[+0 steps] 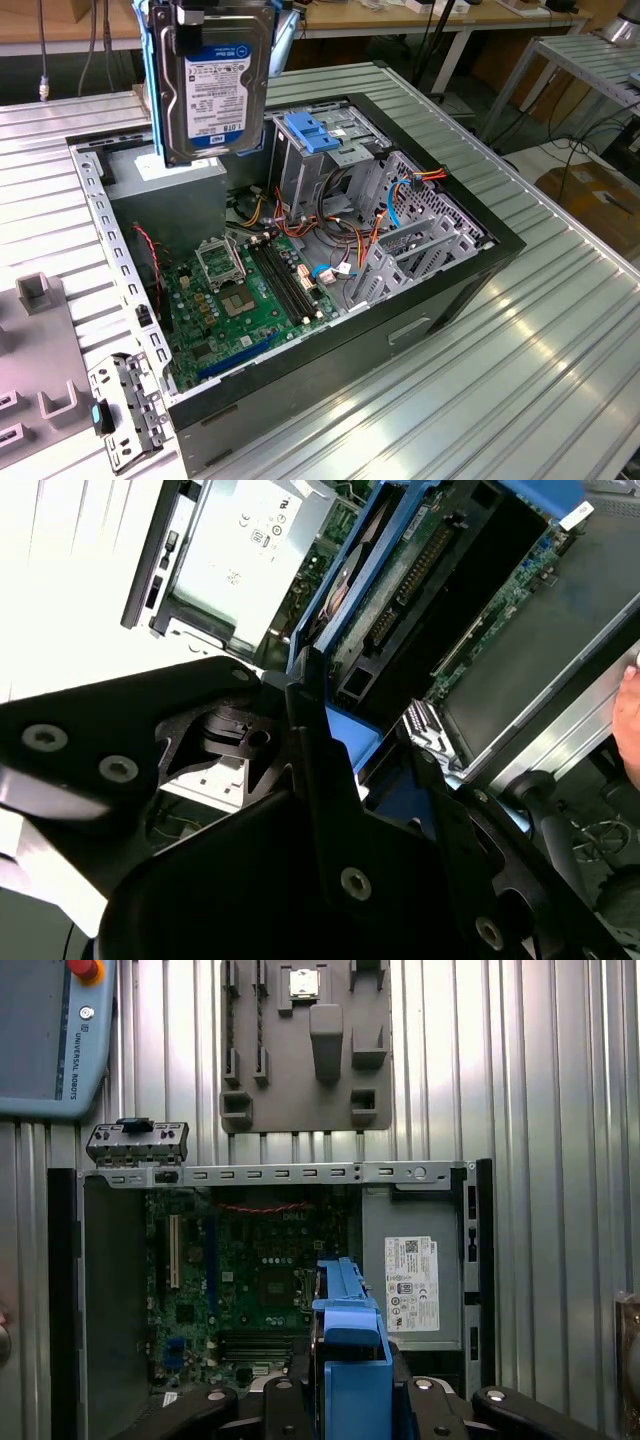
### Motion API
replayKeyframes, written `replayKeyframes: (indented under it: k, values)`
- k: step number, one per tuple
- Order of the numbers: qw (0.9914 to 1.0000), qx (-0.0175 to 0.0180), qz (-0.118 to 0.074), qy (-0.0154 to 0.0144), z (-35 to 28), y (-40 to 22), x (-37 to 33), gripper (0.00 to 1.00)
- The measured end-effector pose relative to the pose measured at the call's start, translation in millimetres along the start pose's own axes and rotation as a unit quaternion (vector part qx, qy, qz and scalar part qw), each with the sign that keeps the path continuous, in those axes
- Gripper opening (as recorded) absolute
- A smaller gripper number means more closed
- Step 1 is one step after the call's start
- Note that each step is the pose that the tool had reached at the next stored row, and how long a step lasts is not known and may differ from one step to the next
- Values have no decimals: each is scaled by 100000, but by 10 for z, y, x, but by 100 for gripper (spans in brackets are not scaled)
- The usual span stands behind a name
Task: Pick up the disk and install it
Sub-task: 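Pick up the disk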
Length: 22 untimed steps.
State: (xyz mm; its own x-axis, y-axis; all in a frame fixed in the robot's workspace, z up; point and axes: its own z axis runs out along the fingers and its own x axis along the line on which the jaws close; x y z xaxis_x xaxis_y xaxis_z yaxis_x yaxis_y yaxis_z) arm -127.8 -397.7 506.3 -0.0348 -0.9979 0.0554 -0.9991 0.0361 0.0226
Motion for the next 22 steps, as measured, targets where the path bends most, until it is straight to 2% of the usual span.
replayKeyframes:
  k: [13, 22]
  values:
    - [100000, -1, -1, -2, -4, -178, 5, 37]
    - [100000, -2, 1, -3, -7, -350, 14, 37]
